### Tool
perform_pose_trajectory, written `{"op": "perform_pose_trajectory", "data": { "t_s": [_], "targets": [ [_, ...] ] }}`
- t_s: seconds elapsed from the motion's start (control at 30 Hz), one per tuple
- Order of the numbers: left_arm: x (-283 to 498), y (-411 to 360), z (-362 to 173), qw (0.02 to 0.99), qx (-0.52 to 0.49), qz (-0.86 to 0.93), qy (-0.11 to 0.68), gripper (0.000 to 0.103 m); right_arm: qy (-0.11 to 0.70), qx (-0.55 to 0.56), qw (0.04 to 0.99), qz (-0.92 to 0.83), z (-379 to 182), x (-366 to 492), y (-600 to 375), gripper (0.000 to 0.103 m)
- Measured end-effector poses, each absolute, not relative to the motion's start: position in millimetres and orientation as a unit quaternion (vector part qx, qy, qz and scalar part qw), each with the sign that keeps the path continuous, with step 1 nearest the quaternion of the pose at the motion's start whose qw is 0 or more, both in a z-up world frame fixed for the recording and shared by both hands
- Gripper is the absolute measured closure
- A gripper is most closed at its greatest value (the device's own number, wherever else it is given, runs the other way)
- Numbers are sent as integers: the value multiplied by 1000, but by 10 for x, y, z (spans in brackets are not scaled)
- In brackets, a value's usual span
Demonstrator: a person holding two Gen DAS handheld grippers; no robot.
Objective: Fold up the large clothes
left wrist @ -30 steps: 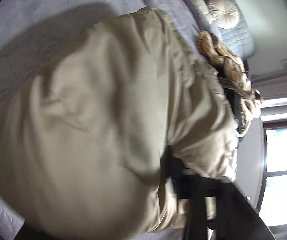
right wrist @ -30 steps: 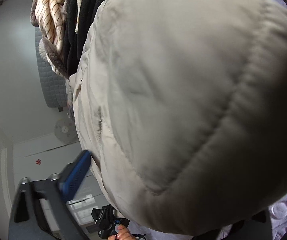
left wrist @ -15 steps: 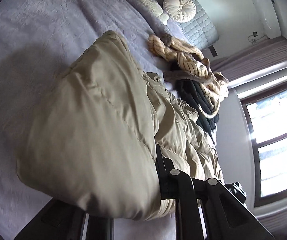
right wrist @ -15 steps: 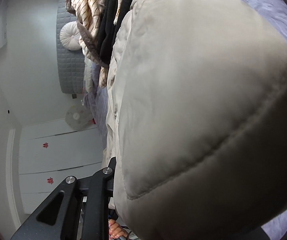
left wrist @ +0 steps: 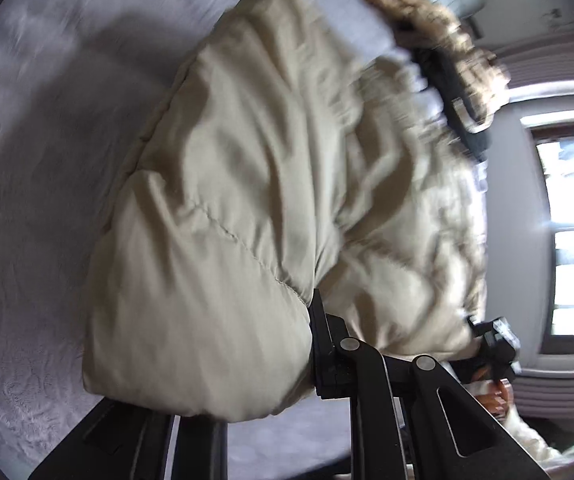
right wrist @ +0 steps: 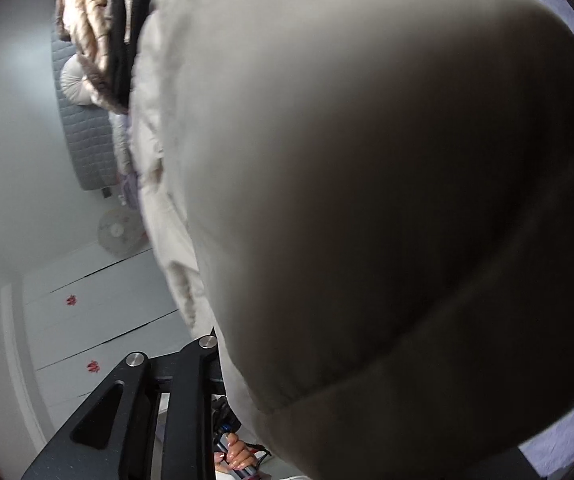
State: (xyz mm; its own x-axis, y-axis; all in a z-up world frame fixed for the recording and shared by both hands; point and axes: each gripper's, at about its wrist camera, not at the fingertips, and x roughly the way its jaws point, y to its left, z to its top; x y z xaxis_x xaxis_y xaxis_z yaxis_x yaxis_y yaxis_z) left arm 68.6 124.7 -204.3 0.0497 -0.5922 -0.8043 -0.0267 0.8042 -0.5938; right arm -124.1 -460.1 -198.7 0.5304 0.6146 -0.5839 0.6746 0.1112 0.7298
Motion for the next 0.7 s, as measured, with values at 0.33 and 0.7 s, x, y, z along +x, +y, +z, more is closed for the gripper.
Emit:
{"op": "perform_pose_trajectory", "data": {
  "t_s": [0.33,0.7],
  "targets": [
    [662,1370,-1976,694,-158,-134,690,37,568,580,581,-58,-1692,-1110,-4585,40],
    [607,1535,-1339,754,-94,-100,642,37,613,493,614,69,-1083,-996,-4285,40]
  ]
}}
